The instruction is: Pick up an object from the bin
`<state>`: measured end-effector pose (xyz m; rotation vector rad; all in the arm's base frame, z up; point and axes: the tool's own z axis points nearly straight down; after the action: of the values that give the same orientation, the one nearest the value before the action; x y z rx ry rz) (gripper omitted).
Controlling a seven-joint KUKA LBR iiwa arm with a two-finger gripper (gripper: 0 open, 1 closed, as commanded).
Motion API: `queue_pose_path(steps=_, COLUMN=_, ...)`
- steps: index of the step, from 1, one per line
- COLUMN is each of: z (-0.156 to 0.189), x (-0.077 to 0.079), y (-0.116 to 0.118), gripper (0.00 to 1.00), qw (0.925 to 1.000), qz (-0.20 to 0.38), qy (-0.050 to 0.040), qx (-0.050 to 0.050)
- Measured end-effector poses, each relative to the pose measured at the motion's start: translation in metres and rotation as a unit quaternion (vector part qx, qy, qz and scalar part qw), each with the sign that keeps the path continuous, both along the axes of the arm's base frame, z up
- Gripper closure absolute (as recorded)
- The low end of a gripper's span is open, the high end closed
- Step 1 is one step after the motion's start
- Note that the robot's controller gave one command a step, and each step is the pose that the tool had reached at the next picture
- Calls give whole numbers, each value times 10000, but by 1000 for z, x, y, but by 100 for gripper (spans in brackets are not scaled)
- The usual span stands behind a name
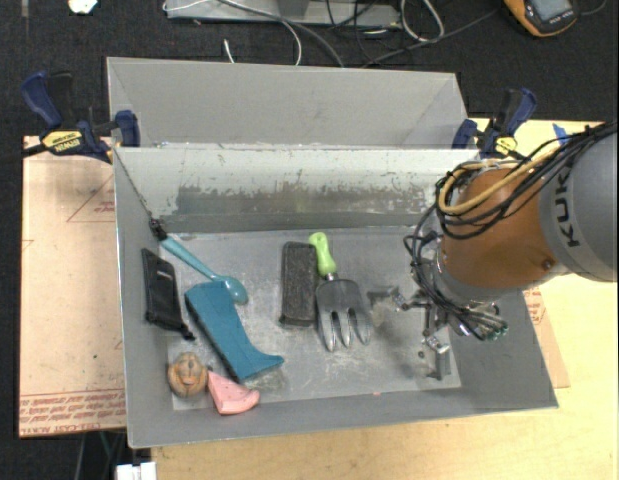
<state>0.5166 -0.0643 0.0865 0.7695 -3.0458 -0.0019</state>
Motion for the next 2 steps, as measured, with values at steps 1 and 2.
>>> queue_pose_path(steps=1, z=12, x=82, y=85, gripper=0, qw=9996, qz=-280, qy=0, qx=21)
queue_pose_path(steps=2, z=-4, x=61, y=78, gripper=0, qw=9885, qz=1513, qy=7, qx=7)
